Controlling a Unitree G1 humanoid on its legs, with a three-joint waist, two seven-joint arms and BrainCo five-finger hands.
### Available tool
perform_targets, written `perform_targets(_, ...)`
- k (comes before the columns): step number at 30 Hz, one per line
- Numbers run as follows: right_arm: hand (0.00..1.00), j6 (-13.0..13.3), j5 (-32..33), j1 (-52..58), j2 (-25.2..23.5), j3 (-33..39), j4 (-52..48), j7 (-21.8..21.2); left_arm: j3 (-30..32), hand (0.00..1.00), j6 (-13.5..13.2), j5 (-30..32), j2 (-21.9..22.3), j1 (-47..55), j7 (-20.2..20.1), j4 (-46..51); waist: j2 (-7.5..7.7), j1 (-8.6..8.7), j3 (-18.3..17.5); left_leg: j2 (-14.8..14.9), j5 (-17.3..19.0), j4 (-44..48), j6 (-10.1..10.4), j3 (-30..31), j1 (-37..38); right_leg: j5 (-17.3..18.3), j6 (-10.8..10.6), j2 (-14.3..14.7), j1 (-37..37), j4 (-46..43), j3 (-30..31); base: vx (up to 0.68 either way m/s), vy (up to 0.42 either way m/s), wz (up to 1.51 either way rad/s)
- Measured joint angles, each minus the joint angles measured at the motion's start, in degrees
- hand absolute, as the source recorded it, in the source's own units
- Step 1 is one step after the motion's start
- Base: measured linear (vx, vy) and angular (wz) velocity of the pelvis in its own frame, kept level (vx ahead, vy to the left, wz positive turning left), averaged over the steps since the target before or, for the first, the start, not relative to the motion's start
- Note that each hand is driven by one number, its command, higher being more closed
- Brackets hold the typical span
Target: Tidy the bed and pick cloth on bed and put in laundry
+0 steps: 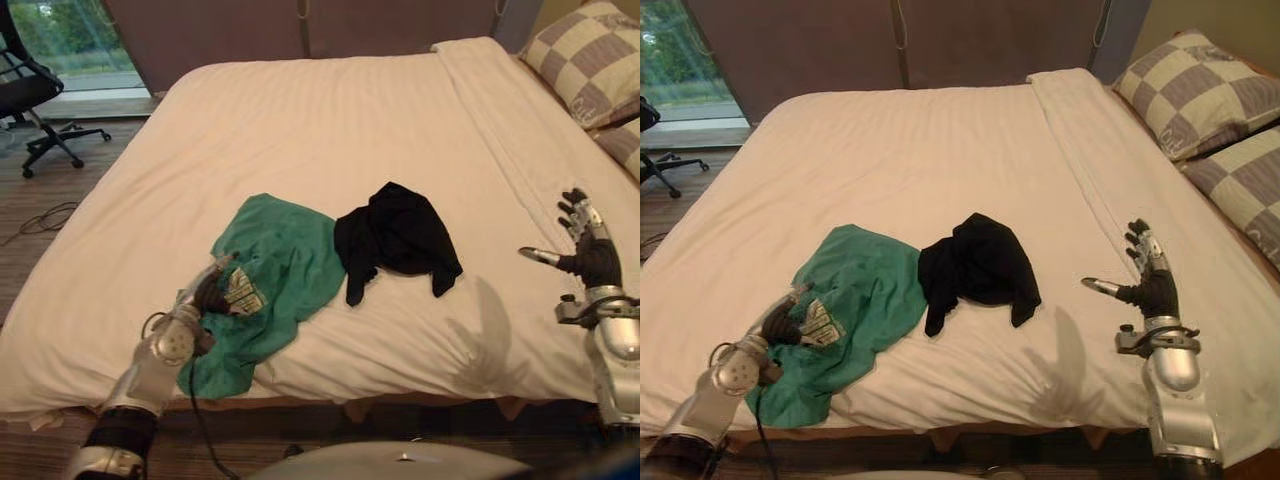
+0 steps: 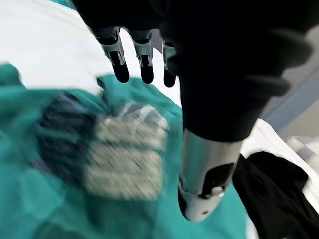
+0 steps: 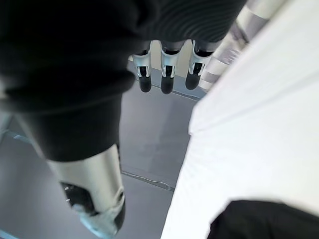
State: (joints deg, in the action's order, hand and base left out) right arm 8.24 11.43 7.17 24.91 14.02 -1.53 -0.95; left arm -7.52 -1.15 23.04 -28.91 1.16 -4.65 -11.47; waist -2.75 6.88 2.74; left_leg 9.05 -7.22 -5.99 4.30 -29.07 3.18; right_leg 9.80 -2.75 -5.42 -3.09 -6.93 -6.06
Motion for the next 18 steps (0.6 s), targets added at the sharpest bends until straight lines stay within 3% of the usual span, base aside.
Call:
perform_targets(4,0.0,-1.9,-1.2,1.5,-5.0,-4.4,-3.7,0.2,-9.0,0.0,12.6,9.5,9.0,-0.6,-2.8,3.2,-0.22,0.52,1.2,0.8,-1.3,0.0,-0.4,0.1,-2.9,-1.4,0.0,0.9,2.9,0.2,0.4,-0.11,-0.019,-0.02)
perform_targets(7,0.0,-2.2,-1.6,2.3,-6.3,-4.3,-6.6,0.2,-9.3,0.0,17.2,14.8,9.5,-1.3,-4.0,3.9,0.76,1.15,2.9,1.5,-2.0,0.0,-0.7,0.4,-5.1,-2.3,0.0,1.6,4.8,0.5,0.4,-0.11,-0.022,0.0)
perform_targets(10,0.0,-2.1,-1.5,2.9,-6.2,-1.7,-8.1,-0.1,-6.0,0.0,16.4,17.0,7.0,-3.0,0.3,4.6,1.14,1.53,3.8,1.6,-2.6,0.0,-1.2,0.5,-7.4,-3.5,-0.2,1.8,7.0,0.9,0.6,-0.07,0.017,-0.01)
perform_targets(15,0.0,-1.3,0.6,4.8,-6.0,4.0,-8.7,-1.3,5.7,0.0,13.0,17.0,-0.2,-4.6,10.5,7.3,1.11,1.39,6.1,1.5,-3.2,0.0,-1.5,1.1,-9.1,-3.7,-0.3,1.8,8.6,0.2,0.5,-0.02,0.009,0.05)
perform_targets(18,0.0,0.2,2.7,6.5,-6.0,6.8,-8.7,-2.3,11.3,0.0,9.7,15.6,-1.3,-4.8,18.1,10.2,0.98,0.28,6.7,1.5,-3.3,0.0,-1.5,1.3,-9.3,-3.6,-0.2,1.8,8.7,0.0,0.5,0.02,-0.004,0.05)
